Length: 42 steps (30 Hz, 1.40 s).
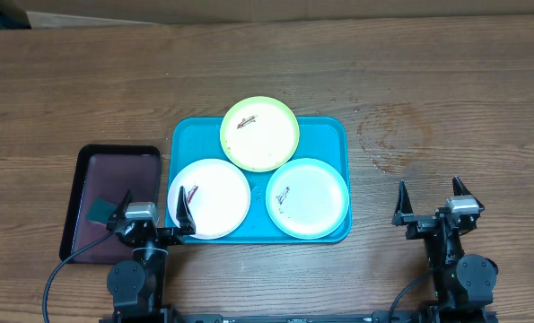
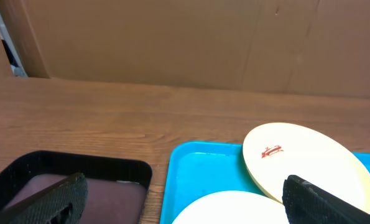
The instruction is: Clean dirty plates on tray and stack at the side
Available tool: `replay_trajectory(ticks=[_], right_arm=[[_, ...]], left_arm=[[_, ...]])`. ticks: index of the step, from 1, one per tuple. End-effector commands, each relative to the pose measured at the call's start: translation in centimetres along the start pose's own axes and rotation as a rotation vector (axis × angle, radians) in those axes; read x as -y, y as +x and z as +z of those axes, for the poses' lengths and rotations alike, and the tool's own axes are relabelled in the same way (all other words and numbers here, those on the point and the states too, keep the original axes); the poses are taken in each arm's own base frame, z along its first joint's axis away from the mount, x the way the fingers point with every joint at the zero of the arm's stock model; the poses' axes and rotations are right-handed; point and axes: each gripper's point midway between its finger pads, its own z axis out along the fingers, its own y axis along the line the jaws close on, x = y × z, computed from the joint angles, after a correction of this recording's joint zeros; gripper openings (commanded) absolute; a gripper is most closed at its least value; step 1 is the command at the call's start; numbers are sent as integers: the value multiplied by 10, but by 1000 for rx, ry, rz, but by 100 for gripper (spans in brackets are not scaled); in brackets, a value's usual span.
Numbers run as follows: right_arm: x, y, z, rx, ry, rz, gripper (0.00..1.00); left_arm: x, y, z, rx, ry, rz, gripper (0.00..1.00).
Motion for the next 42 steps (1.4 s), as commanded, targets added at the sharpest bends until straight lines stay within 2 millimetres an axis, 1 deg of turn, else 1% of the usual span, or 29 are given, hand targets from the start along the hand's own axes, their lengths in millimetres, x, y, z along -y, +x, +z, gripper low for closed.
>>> replay_trajectory(ticks=[1,39,41,42], right_arm=[[2,2,0,4,8,-3,100],[2,2,0,4,8,-3,100],[2,2,0,4,8,-3,100],[2,2,0,4,8,-3,100]], left_arm=[[0,0,0,4,-4,17,100],[0,-1,0,9,-3,16,100],[6,-7,-1,33,33,-34,100],[23,-11,-2,38,132,-139,100]])
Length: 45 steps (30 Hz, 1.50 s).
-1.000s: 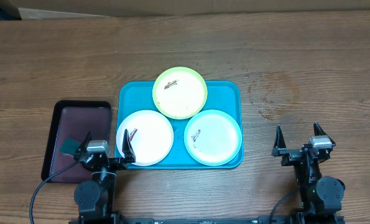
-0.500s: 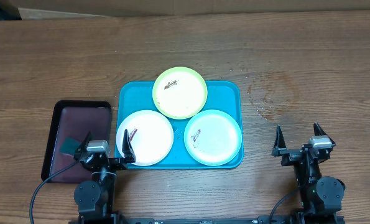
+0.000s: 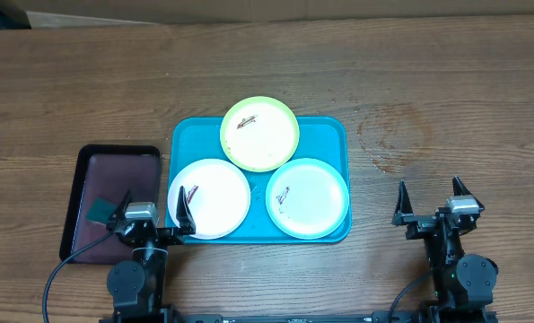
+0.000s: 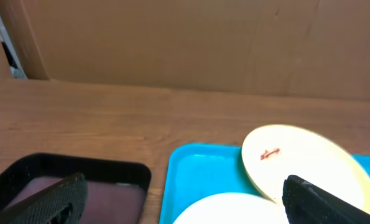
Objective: Clean dirty plates on tray and stack at the side
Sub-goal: 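Move the left gripper over the dark tray toward the sponge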
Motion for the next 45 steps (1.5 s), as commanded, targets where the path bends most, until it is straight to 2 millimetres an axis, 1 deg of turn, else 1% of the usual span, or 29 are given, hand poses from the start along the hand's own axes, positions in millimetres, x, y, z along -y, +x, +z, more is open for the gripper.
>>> replay_trajectory(ticks=[1,2,3,4,6,7,8,10,11,12,14,15,18,19,21,23,25,27,28,30,31,32,33,34,36,37,38,42,45], right_arm=[[2,2,0,4,8,-3,100],[2,2,0,4,8,-3,100],[2,2,0,4,8,-3,100],[2,2,0,4,8,-3,100],[2,2,0,4,8,-3,100],[2,2,0,4,8,-3,100],[2,2,0,4,8,-3,100],[2,2,0,4,8,-3,100],[2,2,0,4,8,-3,100],[2,2,0,4,8,-3,100],[2,2,0,4,8,-3,100],[2,2,0,4,8,-3,100],[2,2,0,4,8,-3,100],[2,2,0,4,8,-3,100],[2,2,0,4,8,-3,100],[2,2,0,4,8,-3,100],[2,2,0,4,8,-3,100],[2,2,0,4,8,-3,100],[2,2,0,4,8,-3,100],[2,2,0,4,8,-3,100],[2,2,0,4,8,-3,100],[2,2,0,4,8,-3,100],[2,2,0,4,8,-3,100],[2,2,0,4,8,-3,100],[2,2,0,4,8,-3,100],[2,2,0,4,8,-3,100],[2,2,0,4,8,-3,100],[2,2,0,4,8,-3,100],[2,2,0,4,8,-3,100]], left_arm=[[34,-8,-4,11,200,-215,100],[66,-9,-14,-55,394,-440,100],[82,-12,-21,-105,491,-574,100],[92,-15,-27,-156,555,-711,100],[93,-26,-29,-182,567,-923,100],[89,-37,-28,-148,563,-990,100],[87,-52,-30,-90,581,-1007,100],[88,-100,-47,126,686,-902,100],[89,-125,-62,252,730,-807,100],[91,-145,-74,345,755,-717,100],[93,-168,-85,407,743,-619,100],[94,-175,-86,400,718,-583,100],[91,-188,-80,283,577,-461,100],[86,-190,-77,220,504,-427,100],[66,-188,-68,77,312,-374,100],[37,-183,-61,-70,92,-286,100],[2,-179,-59,-216,-132,-213,100],[-19,-178,-58,-336,-272,-190,100],[-18,-177,-55,-383,-275,-190,100],[-8,-172,-47,-469,-226,-204,100],[-2,-164,-44,-526,-191,-215,100],[1,-158,-42,-562,-179,-218,100],[-2,-150,-40,-604,-197,-213,100],[-13,-141,-39,-638,-274,-245,100],[-44,-127,-46,-656,-535,-408,100],[-55,-121,-51,-652,-642,-487,100],[-62,-118,-53,-646,-709,-540,100],[-80,-106,-46,-637,-849,-692,100],[-80,-91,-39,-718,-856,-705,100]])
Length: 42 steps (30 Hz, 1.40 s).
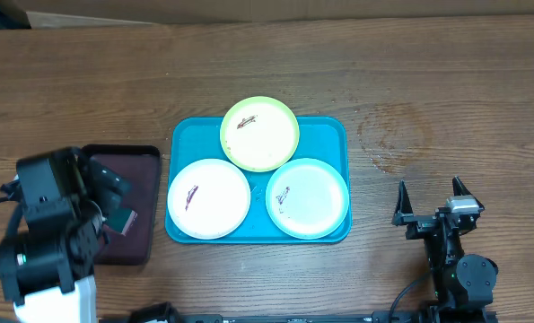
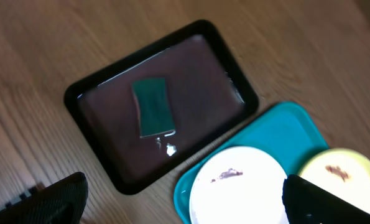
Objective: Clean dirty plates on tray and stack at the side
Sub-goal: 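Move the left gripper over the dark tray toward the sponge, then lower the left gripper and grasp the green-and-pink sponge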
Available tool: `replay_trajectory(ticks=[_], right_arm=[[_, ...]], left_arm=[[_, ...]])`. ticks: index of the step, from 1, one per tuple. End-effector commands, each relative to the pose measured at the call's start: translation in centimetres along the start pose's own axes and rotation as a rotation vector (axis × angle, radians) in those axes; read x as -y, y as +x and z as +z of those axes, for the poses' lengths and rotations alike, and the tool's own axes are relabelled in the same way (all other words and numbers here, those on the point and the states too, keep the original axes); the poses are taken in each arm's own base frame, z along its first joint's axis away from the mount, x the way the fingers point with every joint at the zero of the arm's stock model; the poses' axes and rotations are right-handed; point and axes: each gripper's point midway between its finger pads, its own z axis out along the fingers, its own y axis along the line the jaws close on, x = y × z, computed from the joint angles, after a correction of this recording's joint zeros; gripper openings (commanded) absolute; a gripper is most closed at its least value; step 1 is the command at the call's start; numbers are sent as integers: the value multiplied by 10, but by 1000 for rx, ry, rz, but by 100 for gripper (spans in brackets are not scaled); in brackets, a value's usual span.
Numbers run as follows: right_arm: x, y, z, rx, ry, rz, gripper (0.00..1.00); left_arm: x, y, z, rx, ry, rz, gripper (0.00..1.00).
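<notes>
A teal tray (image 1: 338, 130) in the middle of the table carries three dirty plates: a yellow-green one (image 1: 259, 133) at the back, a white one (image 1: 208, 197) front left and a pale green-rimmed one (image 1: 308, 197) front right, each with a dark smear. My left gripper (image 2: 183, 202) is open and empty, high above the table and looking down on a black tray (image 2: 104, 93) with a green sponge (image 2: 153, 107) in it. The white plate (image 2: 237, 193) lies between its fingers (image 2: 54, 199) in that view. My right gripper (image 1: 430, 190) stands open at the front right.
The black tray (image 1: 132, 154) lies left of the teal tray, and my raised left arm (image 1: 47, 224) covers much of it in the overhead view. Bare wood lies right of the teal tray. A cardboard wall runs along the table's far edge.
My left arm has left the front edge and now stands high over the black tray, its camera pointing down at the sponge. The right arm and the plates have not moved.
At both earlier moments my arms rested at the table's front edge with grippers open, the left one beside the white plate. The left wrist view had shifted slightly by the second moment. Now the left arm is raised over the black tray.
</notes>
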Motion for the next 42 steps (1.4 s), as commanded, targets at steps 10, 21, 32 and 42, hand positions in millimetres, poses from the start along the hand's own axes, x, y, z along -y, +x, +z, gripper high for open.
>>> replay_trajectory(ticks=[10,21,32,42], right_arm=[[2,2,0,3,8,-3,100],[2,2,0,3,8,-3,100],[2,2,0,3,8,-3,100],[2,2,0,3,8,-3,100]], left_arm=[[-19,17,72,-221,-262,-108,100],[-37,46,136,-632,-227,-142,100],[-45,46,179,-694,-192,-99,98],[-48,62,211,-639,-160,-96,100]])
